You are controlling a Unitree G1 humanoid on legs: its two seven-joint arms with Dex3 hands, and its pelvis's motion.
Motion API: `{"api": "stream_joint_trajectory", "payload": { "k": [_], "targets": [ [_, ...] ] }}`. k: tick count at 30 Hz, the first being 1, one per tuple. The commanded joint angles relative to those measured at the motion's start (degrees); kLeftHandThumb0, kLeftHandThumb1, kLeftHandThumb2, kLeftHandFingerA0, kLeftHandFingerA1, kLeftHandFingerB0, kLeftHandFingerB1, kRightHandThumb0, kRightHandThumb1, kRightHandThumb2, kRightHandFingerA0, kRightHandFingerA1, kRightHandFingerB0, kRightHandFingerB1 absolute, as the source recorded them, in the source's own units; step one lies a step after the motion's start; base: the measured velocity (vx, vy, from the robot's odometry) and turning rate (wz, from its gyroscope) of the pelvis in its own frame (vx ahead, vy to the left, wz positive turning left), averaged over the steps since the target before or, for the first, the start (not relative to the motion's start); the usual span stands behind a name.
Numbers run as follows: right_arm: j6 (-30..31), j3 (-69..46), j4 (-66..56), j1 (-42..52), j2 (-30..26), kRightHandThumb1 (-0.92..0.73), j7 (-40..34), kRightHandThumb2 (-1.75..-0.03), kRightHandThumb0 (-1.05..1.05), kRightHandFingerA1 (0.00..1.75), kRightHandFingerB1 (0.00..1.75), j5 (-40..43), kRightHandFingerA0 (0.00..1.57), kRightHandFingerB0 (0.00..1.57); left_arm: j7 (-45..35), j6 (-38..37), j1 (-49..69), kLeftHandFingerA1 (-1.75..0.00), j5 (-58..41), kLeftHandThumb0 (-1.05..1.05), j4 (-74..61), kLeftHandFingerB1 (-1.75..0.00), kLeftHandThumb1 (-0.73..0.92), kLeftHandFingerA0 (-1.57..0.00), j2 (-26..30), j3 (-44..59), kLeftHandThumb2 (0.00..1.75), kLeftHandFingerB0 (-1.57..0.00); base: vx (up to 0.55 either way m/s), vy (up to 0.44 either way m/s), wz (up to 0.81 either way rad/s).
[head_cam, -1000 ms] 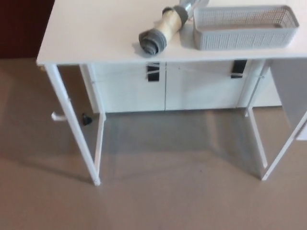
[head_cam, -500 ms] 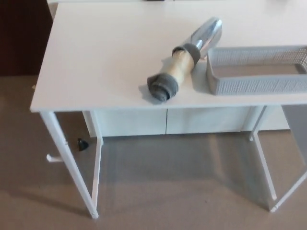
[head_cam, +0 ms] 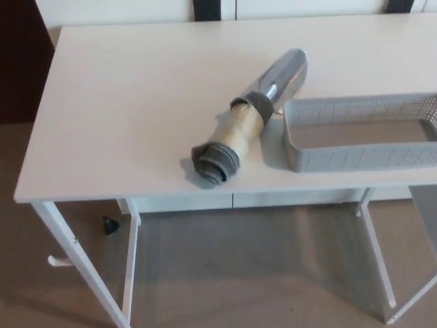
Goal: The robot walks towards a desk on which a shovel is kept on the left hand side and a container is kept on the right hand side. The robot picks up the shovel using its left hand and places it in the container.
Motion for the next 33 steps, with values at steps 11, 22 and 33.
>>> {"api": "stream_joint_trajectory", "payload": {
  "k": [11, 22, 33],
  "targets": [
    [-1.11, 0.03, 0.20, 0.05, 0.29, -0.55, 0.34, -0.54, -0.15, 0.61, 0.54, 0.54, 0.68, 0.56, 1.46, -1.92, 1.06, -0.36, 1.56, -0.29, -1.80, -0.34, 0.63, -0.47, 1.51, -0.57, 0.60, -0.43, 0.07, 0.064, 0.00],
    [-0.99, 0.83, -0.80, 0.08, -0.15, -0.55, 0.13, -0.54, -0.17, 0.59, 0.53, -0.52, 0.69, 0.56, 1.92, -4.18, 0.39, -0.36, 2.15, -0.28, -0.06, -0.35, 0.62, -0.48, 1.88, -0.71, 0.60, -0.44, 0.04, -0.143, 0.00],
    [-0.77, 0.94, 0.12, -1.16, 0.41, -0.48, -0.42, -0.63, -0.21, 0.66, 0.59, -0.27, 0.73, 0.58, 1.47, -4.72, -0.63, -0.36, 2.06, -0.29, 0.82, -0.34, 0.63, -0.47, 2.25, -0.69, 0.60, -0.43, 0.06, 0.124, -0.09]
  ]
}}
